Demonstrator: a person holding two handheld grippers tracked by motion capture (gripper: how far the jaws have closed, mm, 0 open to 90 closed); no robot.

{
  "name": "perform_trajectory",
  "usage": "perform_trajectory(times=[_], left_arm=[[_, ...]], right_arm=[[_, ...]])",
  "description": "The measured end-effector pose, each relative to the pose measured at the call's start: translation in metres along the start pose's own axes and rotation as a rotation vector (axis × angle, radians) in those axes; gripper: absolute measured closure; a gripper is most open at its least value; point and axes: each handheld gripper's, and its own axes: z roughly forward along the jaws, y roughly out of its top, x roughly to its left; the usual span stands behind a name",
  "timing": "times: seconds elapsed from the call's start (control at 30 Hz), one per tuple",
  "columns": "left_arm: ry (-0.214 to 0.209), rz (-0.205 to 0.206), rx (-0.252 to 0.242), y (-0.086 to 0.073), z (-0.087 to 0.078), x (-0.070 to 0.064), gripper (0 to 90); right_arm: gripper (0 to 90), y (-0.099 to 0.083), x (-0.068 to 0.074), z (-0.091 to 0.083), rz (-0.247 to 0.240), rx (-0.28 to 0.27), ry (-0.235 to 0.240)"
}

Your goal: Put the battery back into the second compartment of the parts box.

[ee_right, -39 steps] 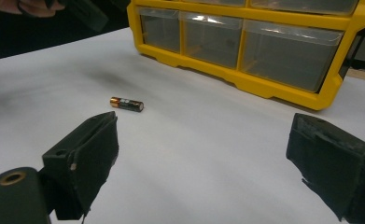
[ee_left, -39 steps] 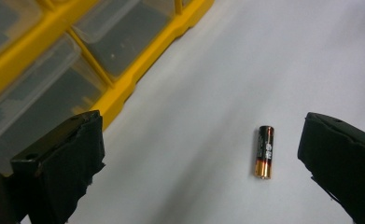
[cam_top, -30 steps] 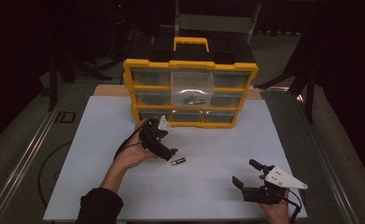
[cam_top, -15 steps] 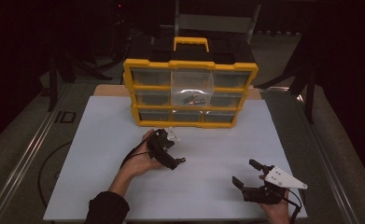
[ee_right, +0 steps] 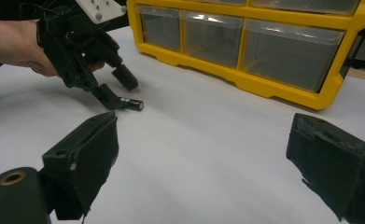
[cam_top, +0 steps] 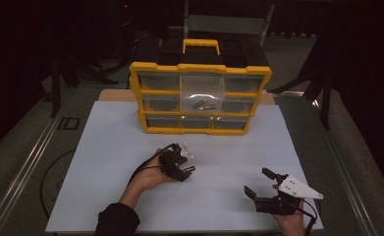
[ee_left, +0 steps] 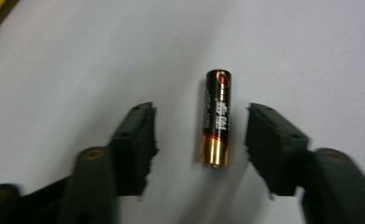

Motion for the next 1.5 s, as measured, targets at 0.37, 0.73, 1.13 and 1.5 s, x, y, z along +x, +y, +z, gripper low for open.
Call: perform_trajectory(times=[0.37, 0.73, 1.13, 1.5], left_arm=[[-0.077, 0.02, 0.019, 0.002, 0.0, 0.0, 77.8], [-0.084, 0.011, -0.007, 0.002, -0.008, 0.004, 77.9], [-0.09, 0.002, -0.066, 0.007, -0.041, 0.015, 77.9], [-0.096, 0.003, -0.126, 0.013, -0.08, 0.025, 77.9]], right_arm=[[8.7, 0.0, 0.001, 0.0, -0.001, 0.002, 0.001], [8.7, 0.0, 0.0, 0.0, -0.001, 0.001, 0.001], [8.7, 0.0, 0.0, 0.001, -0.003, 0.002, 0.0], [8.7, 0.0, 0.001, 0.001, -0.005, 0.001, 0.001]])
